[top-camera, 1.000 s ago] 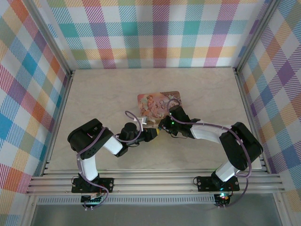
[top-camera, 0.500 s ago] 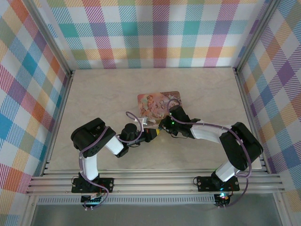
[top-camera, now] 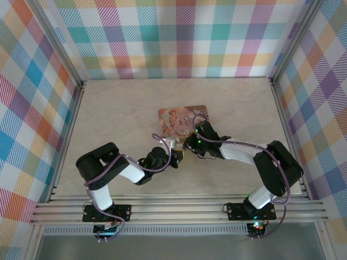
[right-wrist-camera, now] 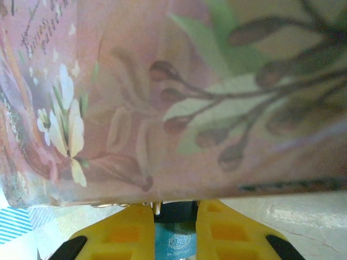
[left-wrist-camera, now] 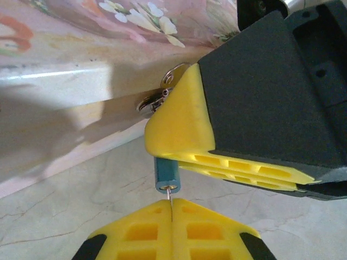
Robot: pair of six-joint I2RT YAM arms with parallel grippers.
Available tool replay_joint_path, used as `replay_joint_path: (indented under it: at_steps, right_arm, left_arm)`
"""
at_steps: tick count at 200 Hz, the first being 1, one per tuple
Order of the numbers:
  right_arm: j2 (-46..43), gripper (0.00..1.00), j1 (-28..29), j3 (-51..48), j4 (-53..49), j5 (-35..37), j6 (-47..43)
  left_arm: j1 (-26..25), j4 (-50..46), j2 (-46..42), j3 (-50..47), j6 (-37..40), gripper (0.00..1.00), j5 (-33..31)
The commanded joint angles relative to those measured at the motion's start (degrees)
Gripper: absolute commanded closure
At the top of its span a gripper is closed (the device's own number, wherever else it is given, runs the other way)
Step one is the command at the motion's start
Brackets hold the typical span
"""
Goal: Unlock the padlock with the key
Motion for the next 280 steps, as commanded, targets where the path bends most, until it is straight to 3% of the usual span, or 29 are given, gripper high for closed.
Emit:
replay_joint_path:
  at_steps: [1,22,41,99,109,131,151,164,232,280]
  right_arm:
    - [1.26,1.0,0.74,-1.02,-5.67,-6.13,2.51]
    - [1.08,1.0,0.92,-2.45,-3.6,-6.33,2.64]
    - [0.49,1.0,0.92,-5.28,0.66,-6.06,3.51]
    - [-1.08,1.0,0.92,-7.88,3.0,-5.76,2.97]
    - [-1.5,1.0,0.92,-7.81,2.41,-5.49,2.69]
    - [-3.02,0.66,0.92,-7.79,0.5,-3.95,2.95]
    - [-4.7,0.45,0.89,-7.98,-0.7,-2.37,3.02]
    - [-5.73,0.38,0.92,-8.24,-1.17,-1.31,3.2]
    - [-5.24,0.36,0.49,-8.0,-0.01,0.87,4.44]
    - [-2.12,0.48,-0.65,-6.08,1.26,0.35,3.32]
  left_arm:
    - [-0.79,5.42,2.22,2.77,1.96,1.0,-1.28]
    - [2.27,11.6,5.13,4.47,-7.84,1.0,10.11]
    - [5.09,17.84,6.99,4.74,-17.61,1.0,16.27]
    - [10.04,17.91,8.23,6.9,-23.27,1.0,26.78]
    - [9.9,17.78,9.32,7.22,-22.9,1.0,26.99]
    - [9.34,17.6,10.76,5.99,-20.81,1.0,24.78]
    - [9.02,17.58,11.68,4.61,-19.34,1.0,22.7]
    - [8.74,17.43,12.42,4.3,-18.83,1.0,22.13]
    - [7.7,17.45,14.67,3.93,-16.72,1.0,21.09]
    - [7.7,17.25,14.35,3.44,-16.14,1.0,21.16]
